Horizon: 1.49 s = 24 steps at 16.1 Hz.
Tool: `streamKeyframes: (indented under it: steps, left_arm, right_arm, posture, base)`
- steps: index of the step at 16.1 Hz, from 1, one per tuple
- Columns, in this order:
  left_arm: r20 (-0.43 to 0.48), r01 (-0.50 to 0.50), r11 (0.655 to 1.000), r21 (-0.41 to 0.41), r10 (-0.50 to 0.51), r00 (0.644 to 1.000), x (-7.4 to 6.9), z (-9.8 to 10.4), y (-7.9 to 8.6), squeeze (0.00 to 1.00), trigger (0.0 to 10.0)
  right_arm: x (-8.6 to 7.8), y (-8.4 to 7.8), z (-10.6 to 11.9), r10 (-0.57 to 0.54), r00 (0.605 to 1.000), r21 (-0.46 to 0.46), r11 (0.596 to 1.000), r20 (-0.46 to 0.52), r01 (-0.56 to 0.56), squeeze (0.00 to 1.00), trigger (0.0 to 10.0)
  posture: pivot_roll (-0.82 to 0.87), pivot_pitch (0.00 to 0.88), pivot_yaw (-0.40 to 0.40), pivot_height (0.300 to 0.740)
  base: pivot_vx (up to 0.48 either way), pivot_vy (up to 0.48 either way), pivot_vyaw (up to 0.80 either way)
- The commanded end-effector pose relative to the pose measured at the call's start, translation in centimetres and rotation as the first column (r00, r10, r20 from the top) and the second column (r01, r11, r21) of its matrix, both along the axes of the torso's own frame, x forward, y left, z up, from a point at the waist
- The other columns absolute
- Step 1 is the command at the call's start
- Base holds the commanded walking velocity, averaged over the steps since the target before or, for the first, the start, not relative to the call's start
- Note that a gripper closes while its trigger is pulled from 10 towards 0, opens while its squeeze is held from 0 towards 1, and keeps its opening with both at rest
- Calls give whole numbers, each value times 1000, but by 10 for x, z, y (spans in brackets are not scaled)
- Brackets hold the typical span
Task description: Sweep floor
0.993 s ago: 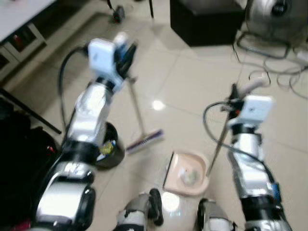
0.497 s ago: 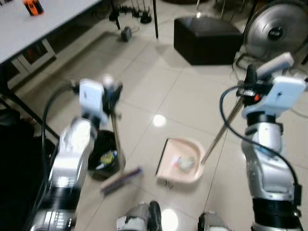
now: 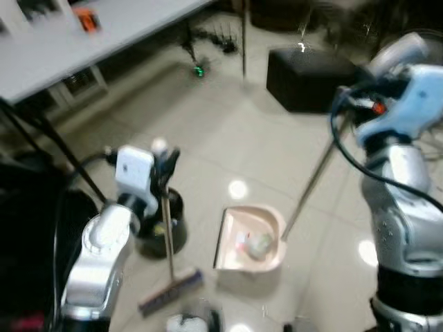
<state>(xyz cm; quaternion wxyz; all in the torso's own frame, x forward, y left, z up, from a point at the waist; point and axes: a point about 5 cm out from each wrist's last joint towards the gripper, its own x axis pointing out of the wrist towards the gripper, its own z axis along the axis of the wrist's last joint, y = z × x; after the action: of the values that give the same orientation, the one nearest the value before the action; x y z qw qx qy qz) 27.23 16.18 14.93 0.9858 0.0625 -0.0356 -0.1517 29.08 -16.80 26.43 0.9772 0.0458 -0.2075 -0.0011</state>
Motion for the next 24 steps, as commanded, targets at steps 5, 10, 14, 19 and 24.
streamKeyframes:
  steps: [5,10,14,19,24]
  left_arm:
    - [30,-3,999,43,2,1000,2,13,1,0,10000]
    - [21,-1,999,41,1,1000,2,13,0,0,10000]
    - [45,-19,998,57,16,999,1,16,0,0,10000]
    - [56,-41,996,74,37,998,1,17,-1,0,10000]
    - [64,-66,996,52,63,996,4,19,1,0,10000]
  right_arm:
    - [-4,4,9,30,1000,33,999,0,-30,0,10000]
    - [-5,-2,12,15,1000,39,999,-5,-15,0,10000]
    - [-4,-1,15,25,1000,38,999,-8,-24,0,10000]
    - [-1,3,18,44,999,32,999,-7,-44,0,10000]
    - [3,3,21,42,999,51,998,-1,-42,0,10000]
  posture:
    - [-2,48,109,740]
    - [-2,52,106,740]
    - [0,49,95,740]
    - [6,47,82,740]
    - [4,44,76,740]
  base:
    - [0,345,0]
    - [0,346,0]
    - [0,231,0]
    - [0,-337,0]
    - [0,0,0]
